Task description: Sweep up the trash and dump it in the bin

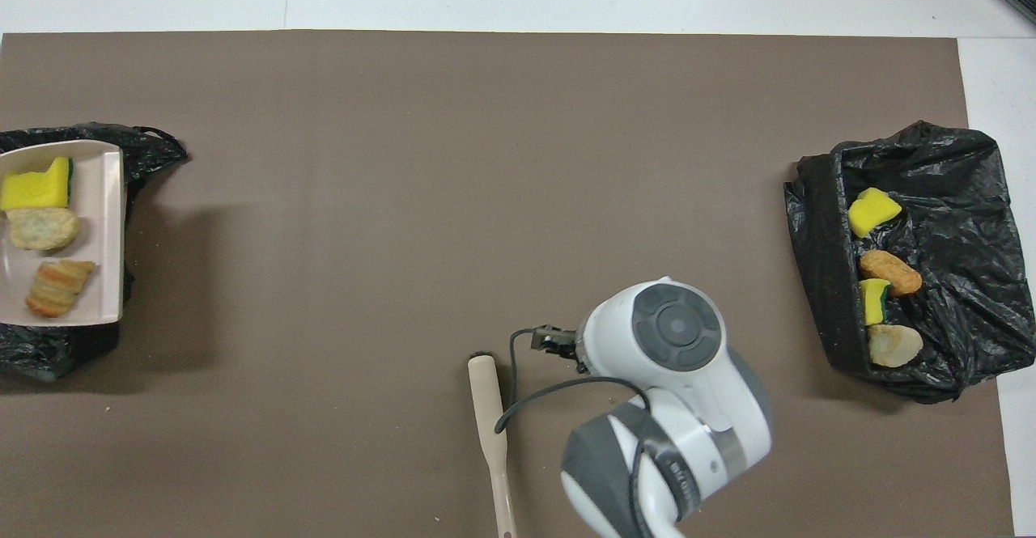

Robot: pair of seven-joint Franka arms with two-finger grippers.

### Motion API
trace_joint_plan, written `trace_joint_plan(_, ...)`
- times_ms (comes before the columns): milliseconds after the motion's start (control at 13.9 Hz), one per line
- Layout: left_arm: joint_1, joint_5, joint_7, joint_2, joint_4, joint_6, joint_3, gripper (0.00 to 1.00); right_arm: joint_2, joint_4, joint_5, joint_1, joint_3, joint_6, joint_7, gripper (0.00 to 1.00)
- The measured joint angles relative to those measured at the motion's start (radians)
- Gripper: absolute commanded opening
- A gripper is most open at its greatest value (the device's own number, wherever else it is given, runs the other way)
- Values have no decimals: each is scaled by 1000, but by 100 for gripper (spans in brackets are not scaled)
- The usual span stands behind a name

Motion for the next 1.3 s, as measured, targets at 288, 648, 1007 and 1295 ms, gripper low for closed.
trace_joint_plan(288,37,168,58,39,71,30,-2,0,-8,95,-23,-182,-2,-63,-166,100)
trace_joint_plan(648,36,428,48,58,79,188,-14,0,-60,371,-55,-278,-3,-408,-220,100)
trace_joint_plan(1007,-24,717,-203,63,55,216,-23,0,-65,578,-126,-316,-3,-638,-281,100)
trace_joint_plan(1295,-64,933,-420,24,-19,212,-24,0,-53,651,-138,-354,-4,-702,-293,100)
